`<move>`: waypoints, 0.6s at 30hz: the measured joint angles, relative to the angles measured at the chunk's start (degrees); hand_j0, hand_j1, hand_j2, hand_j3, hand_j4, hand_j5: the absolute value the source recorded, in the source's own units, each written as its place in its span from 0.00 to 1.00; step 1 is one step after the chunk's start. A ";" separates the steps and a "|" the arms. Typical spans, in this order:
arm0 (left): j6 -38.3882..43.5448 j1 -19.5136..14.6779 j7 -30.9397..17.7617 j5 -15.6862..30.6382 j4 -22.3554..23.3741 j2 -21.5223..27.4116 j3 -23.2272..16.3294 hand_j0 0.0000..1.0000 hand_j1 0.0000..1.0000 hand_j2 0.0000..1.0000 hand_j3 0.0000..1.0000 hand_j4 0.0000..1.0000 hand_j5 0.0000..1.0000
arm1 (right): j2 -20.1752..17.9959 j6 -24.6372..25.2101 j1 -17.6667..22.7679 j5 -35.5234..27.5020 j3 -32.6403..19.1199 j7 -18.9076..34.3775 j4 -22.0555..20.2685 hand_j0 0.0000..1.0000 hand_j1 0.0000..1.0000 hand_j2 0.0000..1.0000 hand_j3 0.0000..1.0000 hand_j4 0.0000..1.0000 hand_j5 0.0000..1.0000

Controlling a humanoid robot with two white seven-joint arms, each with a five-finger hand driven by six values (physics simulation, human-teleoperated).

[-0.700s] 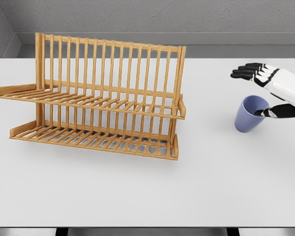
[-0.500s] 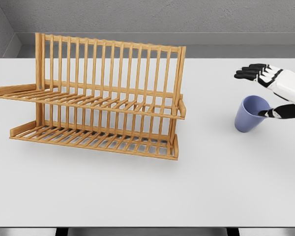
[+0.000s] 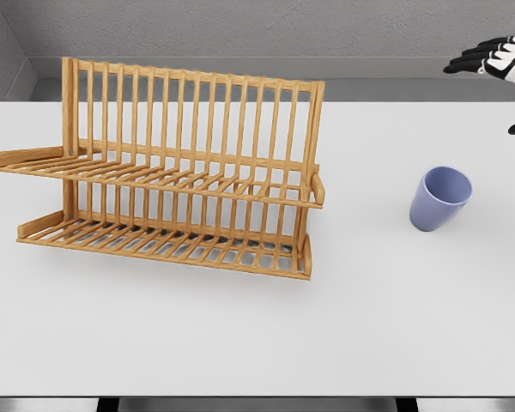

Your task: Right arm put cup on second shelf

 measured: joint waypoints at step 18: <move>0.00 0.00 0.00 -0.02 -0.03 0.00 -0.01 1.00 1.00 1.00 1.00 1.00 1.00 | 0.93 -0.39 0.97 5.84 12.12 0.54 5.10 1.00 1.00 1.00 1.00 1.00 1.00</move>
